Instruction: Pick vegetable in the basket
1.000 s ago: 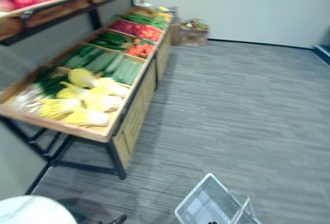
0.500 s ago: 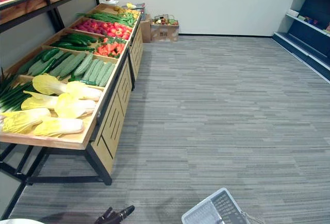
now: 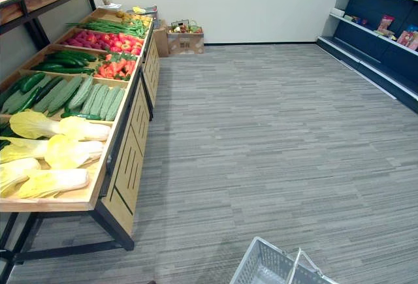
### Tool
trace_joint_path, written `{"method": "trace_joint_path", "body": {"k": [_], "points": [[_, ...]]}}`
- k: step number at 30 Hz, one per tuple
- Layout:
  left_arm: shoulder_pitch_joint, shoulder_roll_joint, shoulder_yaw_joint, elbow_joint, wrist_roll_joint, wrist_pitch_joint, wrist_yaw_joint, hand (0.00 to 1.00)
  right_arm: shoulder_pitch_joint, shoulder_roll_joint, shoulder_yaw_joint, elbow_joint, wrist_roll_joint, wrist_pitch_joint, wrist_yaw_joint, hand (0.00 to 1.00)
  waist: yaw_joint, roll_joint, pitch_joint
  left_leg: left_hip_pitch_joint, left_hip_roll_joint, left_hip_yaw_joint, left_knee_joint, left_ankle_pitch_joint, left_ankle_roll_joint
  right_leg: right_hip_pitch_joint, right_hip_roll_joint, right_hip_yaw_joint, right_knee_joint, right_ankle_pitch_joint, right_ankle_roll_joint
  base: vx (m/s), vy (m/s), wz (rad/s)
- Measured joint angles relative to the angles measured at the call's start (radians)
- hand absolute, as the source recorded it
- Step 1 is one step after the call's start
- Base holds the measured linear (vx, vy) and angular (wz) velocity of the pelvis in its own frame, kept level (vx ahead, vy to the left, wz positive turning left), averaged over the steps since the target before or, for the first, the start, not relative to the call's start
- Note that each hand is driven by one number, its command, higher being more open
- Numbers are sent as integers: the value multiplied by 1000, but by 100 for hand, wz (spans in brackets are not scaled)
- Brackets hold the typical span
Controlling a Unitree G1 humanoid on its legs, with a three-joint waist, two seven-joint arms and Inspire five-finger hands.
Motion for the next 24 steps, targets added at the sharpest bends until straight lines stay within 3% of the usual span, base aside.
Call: {"method": "trace_joint_path", "body": {"k": [8,14,21,24], "points": [[7,-9,-2,0,6,-20,6,100,9,20,-31,1,120,0,-41,0,0,10,-13,8,7,3,-16,2,-2,6,0,-24,-11,0,0,6,0,2],[6,-4,-72,1,65,-27,24,100,25,33,-111,5,179,-2,-81,0,-1,29,-32,42,18,31,-41,3,-5,29,10,-36,-42,15,10,39,5,-11],[-5,13,-146,19,41,-45,33,100,25,35,-131,23,196,-9,-99,0,-12,25,-30,58,14,43,-32,-2,-5,35,7,-33,-26,18,8,-5,13,-6],[-5,15,-141,17,-1,-40,42,100,6,38,-131,21,197,-9,-101,0,-10,13,-12,46,-1,61,56,-57,22,-1,-14,-37,96,-24,14,-68,33,-20]]}}
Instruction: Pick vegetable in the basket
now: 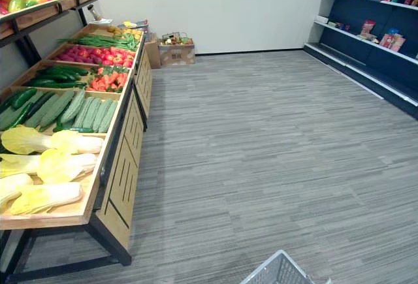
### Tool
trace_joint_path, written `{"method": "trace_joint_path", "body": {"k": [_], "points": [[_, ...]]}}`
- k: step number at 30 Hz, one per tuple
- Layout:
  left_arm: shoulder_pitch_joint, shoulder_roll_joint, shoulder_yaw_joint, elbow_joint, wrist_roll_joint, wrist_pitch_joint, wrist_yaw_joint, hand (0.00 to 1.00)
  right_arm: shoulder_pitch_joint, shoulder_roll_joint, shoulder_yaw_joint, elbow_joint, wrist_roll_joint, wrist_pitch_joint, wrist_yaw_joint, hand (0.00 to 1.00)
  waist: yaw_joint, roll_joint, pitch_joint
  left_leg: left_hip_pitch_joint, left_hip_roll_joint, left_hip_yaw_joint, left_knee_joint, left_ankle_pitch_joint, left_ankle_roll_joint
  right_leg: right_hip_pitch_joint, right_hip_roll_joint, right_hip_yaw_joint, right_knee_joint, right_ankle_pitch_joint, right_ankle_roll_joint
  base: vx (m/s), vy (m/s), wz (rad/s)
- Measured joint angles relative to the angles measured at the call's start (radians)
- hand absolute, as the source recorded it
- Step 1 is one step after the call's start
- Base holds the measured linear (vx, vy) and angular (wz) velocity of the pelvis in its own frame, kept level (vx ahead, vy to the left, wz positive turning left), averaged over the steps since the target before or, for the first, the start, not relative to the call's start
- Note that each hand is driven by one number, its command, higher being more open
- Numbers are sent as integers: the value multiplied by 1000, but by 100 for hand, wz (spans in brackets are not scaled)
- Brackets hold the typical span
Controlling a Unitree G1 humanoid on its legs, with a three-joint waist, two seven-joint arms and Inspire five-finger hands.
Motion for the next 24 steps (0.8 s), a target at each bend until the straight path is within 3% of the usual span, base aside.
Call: {"method": "trace_joint_path", "body": {"k": [2,3,5,7,9,11,12,13,14,15,17,18,19,20,22,23,24], "points": [[-1,-3,10,-10,9,2,1,100,2,1,-2,-19,10,-4,-2,0,0,-2,14,0,-11,2,40,-33,16,-59,-23,-22,170,-31,16,-153,31,-8],[4,-9,42,-23,42,2,0,100,4,8,0,-42,42,-14,-3,0,0,6,30,11,-9,15,50,-42,28,-146,-43,-44,365,-21,0,-123,23,-5],[6,-3,54,-31,48,5,3,100,10,16,3,-50,44,-25,-2,0,-4,-1,39,38,-2,18,50,-42,38,-191,-60,-62,482,-22,-12,-64,-11,13],[10,-8,87,-51,61,9,3,100,34,36,13,-56,43,-26,-2,0,-5,-8,41,48,18,10,50,-43,37,-193,-64,-84,458,-41,-32,-40,-92,30],[8,-14,122,-58,82,25,3,100,50,54,23,-58,47,-26,-8,0,-8,-8,43,36,47,4,43,-48,29,-191,-59,-89,318,-39,-30,33,-198,24],[8,-15,127,-60,85,27,7,100,52,51,50,-59,48,-24,-9,0,-12,-10,44,23,67,-2,40,-57,14,-178,-57,-73,173,-32,-19,123,-237,3],[6,-12,140,-61,86,29,9,100,51,54,52,-59,47,-21,-9,0,-12,-18,47,32,72,-3,30,-63,3,-160,-69,-82,123,-15,3,160,-251,-2],[0,-19,155,-60,86,32,14,100,51,55,53,-60,47,-19,-12,0,-12,-17,52,46,82,-8,22,-66,-7,-160,-65,-99,139,2,10,291,-388,9],[-2,-26,168,-59,94,41,21,100,51,48,52,-65,48,-10,-14,0,-23,-14,63,64,104,-8,48,-74,-37,-166,-61,-140,196,-20,-17,272,-328,21],[-5,-36,186,-60,105,41,21,100,55,43,50,-67,48,-7,-20,0,-30,2,69,55,133,-9,143,-118,-25,-174,-50,-162,273,-85,-39,287,-316,31],[-5,-37,199,-67,117,41,21,100,75,43,50,-69,46,3,-25,0,-30,6,70,42,167,-26,289,-185,-12,-154,-39,-197,357,-172,-60,346,-283,43],[1,-40,214,-96,117,47,16,100,79,39,51,-68,45,15,-30,0,-29,9,65,-16,180,-56,498,-218,0,-135,-31,-218,379,-203,-74,398,-261,40],[6,-43,232,-110,114,50,8,100,82,34,53,-68,45,21,-31,0,-28,14,57,-50,187,-64,613,-217,2,-129,-23,-223,381,-212,-78,346,-122,20],[15,-63,258,-129,109,54,-1,100,88,20,66,-71,41,32,-30,0,-26,30,41,-105,188,-60,792,-159,13,-119,-2,-228,381,-228,-79,343,-53,7],[26,-67,273,-132,100,52,-7,100,90,12,71,-65,37,37,-32,0,-27,45,12,-160,219,-51,853,-75,1,-99,17,-238,364,-243,-80,361,-39,14],[25,-56,271,-127,81,48,-10,100,91,13,58,-48,33,46,-28,0,-30,36,16,-173,230,-49,892,21,8,-37,35,-244,299,-235,-87,379,-48,24],[24,-43,267,-124,61,47,-13,100,89,16,44,-23,28,52,-26,0,-27,8,25,-184,238,-44,940,80,2,28,41,-246,236,-209,-105,431,-58,21]]}}
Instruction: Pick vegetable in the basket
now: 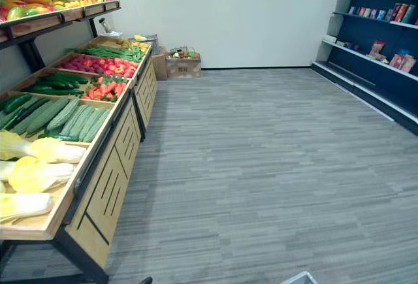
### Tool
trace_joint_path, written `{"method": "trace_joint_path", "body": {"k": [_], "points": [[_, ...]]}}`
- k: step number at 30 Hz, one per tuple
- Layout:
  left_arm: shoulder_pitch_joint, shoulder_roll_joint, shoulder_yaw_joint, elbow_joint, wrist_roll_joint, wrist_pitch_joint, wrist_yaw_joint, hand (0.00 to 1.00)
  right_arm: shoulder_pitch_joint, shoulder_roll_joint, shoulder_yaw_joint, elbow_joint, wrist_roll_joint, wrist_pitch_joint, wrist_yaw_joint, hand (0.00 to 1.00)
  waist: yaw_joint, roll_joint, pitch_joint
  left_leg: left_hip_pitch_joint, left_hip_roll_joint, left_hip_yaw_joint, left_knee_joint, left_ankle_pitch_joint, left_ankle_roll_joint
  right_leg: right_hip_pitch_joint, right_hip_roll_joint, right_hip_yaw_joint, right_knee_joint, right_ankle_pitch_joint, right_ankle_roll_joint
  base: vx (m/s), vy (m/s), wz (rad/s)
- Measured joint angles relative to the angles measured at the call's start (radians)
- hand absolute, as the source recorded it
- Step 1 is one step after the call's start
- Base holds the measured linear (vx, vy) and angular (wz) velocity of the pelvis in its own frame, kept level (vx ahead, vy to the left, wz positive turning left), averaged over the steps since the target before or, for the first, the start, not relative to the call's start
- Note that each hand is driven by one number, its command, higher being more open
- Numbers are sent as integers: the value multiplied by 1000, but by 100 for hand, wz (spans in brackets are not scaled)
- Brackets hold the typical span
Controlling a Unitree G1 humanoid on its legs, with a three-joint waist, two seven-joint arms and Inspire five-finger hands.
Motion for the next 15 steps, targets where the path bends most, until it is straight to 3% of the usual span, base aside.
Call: {"method": "trace_joint_path", "body": {"k": [1,3,4,5,6,7,8,9,11,15], "points": [[-4,14,-15,9,-21,-8,-10,100,0,1,-9,12,0,5,-1,0,9,-2,15,-15,5,41,38,-130,-8,78,0,-3,-64,19,-13,338,-36,10],[-10,21,-48,24,-25,-21,-16,100,-8,-6,-40,14,0,3,4,0,6,-15,18,-50,-30,146,-74,-246,-21,139,-28,-10,-124,33,-7,294,18,9],[-15,20,-62,29,-25,-21,-20,100,-16,-8,-53,11,1,1,9,0,4,-16,19,-71,-71,207,-243,-253,-19,161,-48,-21,-149,39,2,263,59,10],[-15,17,-68,29,-25,-21,-22,100,-19,-7,-62,7,1,1,11,0,4,-14,21,-76,-92,227,-343,-246,-18,173,-54,-25,-159,41,6,278,100,17],[-16,4,-67,29,-24,-23,-26,100,-20,-8,-85,1,1,-3,11,0,5,-6,24,-87,-134,235,-558,-185,-5,200,-58,-32,-177,43,11,255,113,12],[-14,-3,-65,28,-24,-26,-27,100,-19,-10,-86,0,1,-6,13,0,7,-2,26,-88,-148,234,-655,-128,4,208,-56,-33,-182,42,16,357,187,-12],[-5,-15,-56,28,-24,-29,-27,100,-15,-9,-72,-3,2,-8,19,0,28,0,23,-72,-163,223,-731,38,38,224,-55,-13,-182,34,34,477,207,-17],[-3,-4,-34,26,-20,-29,-25,100,-15,13,-37,-14,9,-14,23,0,28,-26,17,-60,-197,227,-760,37,51,228,-76,2,-187,38,50,403,168,-9],[-14,12,-34,16,-16,-41,-27,100,-21,40,-16,-36,10,-20,26,0,29,-65,21,-55,-220,229,-771,29,57,228,-96,25,-195,64,57,384,138,26],[4,4,-36,15,-16,-42,-25,100,-32,44,-14,-47,-30,-23,34,0,54,-58,17,7,-232,292,-781,16,76,245,-113,96,-149,160,90,269,131,12]]}}
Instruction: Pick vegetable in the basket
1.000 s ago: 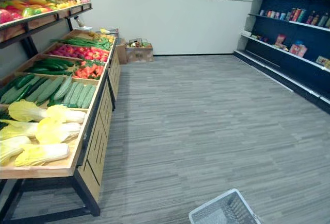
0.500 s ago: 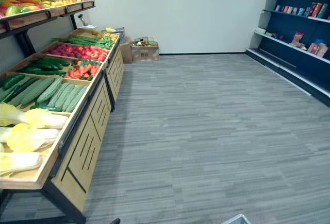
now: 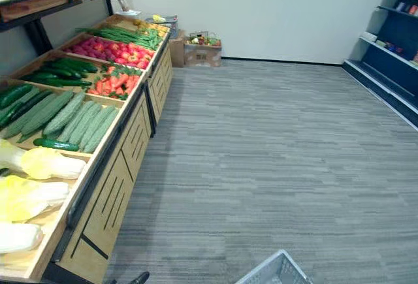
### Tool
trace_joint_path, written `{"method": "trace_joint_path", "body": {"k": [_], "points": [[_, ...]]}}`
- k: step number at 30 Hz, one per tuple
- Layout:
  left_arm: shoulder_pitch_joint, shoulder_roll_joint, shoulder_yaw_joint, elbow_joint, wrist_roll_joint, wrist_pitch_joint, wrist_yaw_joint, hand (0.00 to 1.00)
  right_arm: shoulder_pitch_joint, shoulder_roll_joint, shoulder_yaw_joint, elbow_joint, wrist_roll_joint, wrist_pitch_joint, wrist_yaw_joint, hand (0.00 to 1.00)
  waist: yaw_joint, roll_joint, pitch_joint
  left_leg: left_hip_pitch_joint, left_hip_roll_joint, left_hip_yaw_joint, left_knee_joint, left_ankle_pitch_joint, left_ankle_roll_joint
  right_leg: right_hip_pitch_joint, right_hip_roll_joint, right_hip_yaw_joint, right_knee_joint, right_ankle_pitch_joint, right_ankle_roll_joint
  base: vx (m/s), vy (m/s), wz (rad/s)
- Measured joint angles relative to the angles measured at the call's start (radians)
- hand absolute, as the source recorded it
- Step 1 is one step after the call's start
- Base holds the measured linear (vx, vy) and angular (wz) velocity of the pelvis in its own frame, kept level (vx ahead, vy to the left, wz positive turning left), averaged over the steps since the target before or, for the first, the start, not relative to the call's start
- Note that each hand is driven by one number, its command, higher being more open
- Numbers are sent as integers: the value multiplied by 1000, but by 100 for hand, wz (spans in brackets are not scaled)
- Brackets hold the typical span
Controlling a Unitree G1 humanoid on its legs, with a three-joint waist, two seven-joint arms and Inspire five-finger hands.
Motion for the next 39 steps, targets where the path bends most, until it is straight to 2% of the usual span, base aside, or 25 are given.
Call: {"method": "trace_joint_path", "body": {"k": [2,5,8,9,11,13,15,17,18,19,20,22,23,24,25,26,27,29,33,34,35,36,37,38,39], "points": [[2,4,-16,12,-1,0,4,100,-10,0,-38,7,-3,-3,15,0,1,-2,-7,47,-30,-4,-29,-8,7,7,-25,10,55,2,3,174,99,3],[-6,10,-103,35,1,9,7,100,-15,-25,-73,9,-4,-15,27,0,-4,30,-33,86,-80,-26,-71,-70,10,-93,-74,33,293,2,2,164,115,20],[-16,38,-172,62,-2,13,7,100,-37,-72,-73,9,-1,-20,35,0,-26,30,-33,145,-153,-44,-112,-92,33,-193,-163,49,555,89,-18,158,98,26],[-12,41,-188,66,-3,10,11,100,-40,-78,-67,11,0,-16,35,0,-25,34,-31,174,-160,-50,-114,-107,50,-217,-193,34,637,86,-28,248,84,18],[-7,45,-199,69,-3,10,22,100,-48,-75,-64,7,-2,-30,40,0,-32,44,-25,212,-156,-64,-117,-122,55,-257,-195,-7,683,-14,-27,216,36,14],[-10,46,-207,69,-4,9,22,100,-60,-74,-44,9,-3,-30,49,0,-38,47,-25,246,-125,-90,-126,-136,48,-302,-157,-60,618,-119,-14,222,-52,30],[-17,41,-208,69,-4,8,16,100,-67,-66,-43,8,-1,-30,53,0,-50,58,-20,269,-66,-138,-127,-154,21,-339,-74,-52,444,-161,-10,234,-156,56],[-19,36,-196,69,-2,-1,5,100,-65,-59,-37,7,-1,-30,57,0,-51,56,-14,276,-16,-183,-125,-173,-12,-368,-2,27,263,-140,14,200,-261,74],[-20,39,-181,63,-1,-5,-3,100,-59,-50,-9,7,0,-31,56,0,-55,44,-10,277,1,-223,-120,-188,-35,-375,29,107,132,-104,34,278,-420,97],[-21,38,-156,52,0,-6,-5,100,-54,-48,25,8,0,-31,54,0,-58,30,-3,275,6,-257,-109,-202,-58,-370,37,156,57,-20,35,286,-402,102],[-24,32,-140,52,0,-8,-2,100,-45,-55,49,12,-1,-30,49,0,-58,23,-6,273,17,-288,-99,-213,-71,-343,59,148,41,18,-15,327,-398,99],[-19,2,-104,35,3,-8,-10,100,-37,-71,59,10,0,-32,28,0,-53,57,8,268,40,-308,-66,-204,-75,-326,69,93,105,-10,-4,283,-314,87],[-20,-30,-78,18,0,-10,-10,100,-45,-85,80,7,0,-32,19,0,-54,85,15,274,66,-330,-59,-201,-79,-358,89,111,227,-17,-2,221,-296,92],[-17,-45,-58,8,-2,-16,-13,100,-54,-95,110,5,-1,-28,12,0,-56,93,10,275,88,-368,-58,-197,-85,-408,103,127,319,-80,-5,236,-378,96],[-15,-38,-49,6,-2,-20,-16,100,-49,-96,147,5,-7,-24,14,0,-58,82,3,273,84,-382,-60,-199,-89,-397,97,138,260,-85,-12,201,-332,108],[-19,-23,-32,1,-2,-22,-16,100,-50,-96,224,12,-57,-11,23,0,-53,49,-3,272,83,-412,-61,-211,-119,-357,90,107,222,-128,-71,215,-351,107],[-21,-29,-11,-9,-3,-22,-6,100,-67,-95,231,20,-82,-8,14,0,-45,59,-14,260,113,-419,-64,-204,-134,-356,103,64,243,-131,-67,177,-249,100],[-19,-42,7,-19,-3,-19,-9,100,-88,-97,253,22,-88,12,16,0,-45,53,-20,238,131,-419,-67,-167,-149,-344,105,21,246,-132,-65,196,-260,99],[-17,-18,-38,-19,3,-18,-12,100,-105,-92,143,51,-84,44,16,0,-44,35,-36,175,142,-394,-144,-19,-144,-286,101,-87,186,-127,-74,162,-227,147],[-18,-4,-71,-19,23,-18,-12,100,-106,-86,108,52,-76,48,17,0,-46,31,-40,148,136,-373,-181,40,-127,-285,95,-133,172,-120,-84,72,-146,217],[-21,17,-125,-20,48,-19,-13,100,-100,-75,57,54,-75,47,16,0,-57,25,-42,124,123,-313,-258,150,-84,-287,90,-201,161,-97,-91,47,-109,206],[-29,22,-151,-19,61,-18,-12,100,-99,-74,35,57,-74,46,10,0,-74,32,-37,111,124,-267,-277,192,-59,-296,87,-236,180,-78,-91,18,-76,239],[-55,16,-171,-5,79,-16,-15,100,-104,-85,3,45,-46,33,18,0,-92,77,-9,44,155,-136,-208,140,-21,-387,89,-231,306,-81,-120,-43,-7,222],[-74,35,-172,4,80,-14,-20,100,-100,-80,-22,32,-24,23,19,0,-111,56,0,-11,141,-6,-47,22,-43,-347,77,-169,81,-92,-118,-24,-6,240],[-100,55,-204,33,79,4,-17,100,-92,-89,-47,48,0,18,10,0,-107,64,19,-16,164,59,72,-99,-65,-275,81,-247,16,-72,-123,12,-12,166]]}}
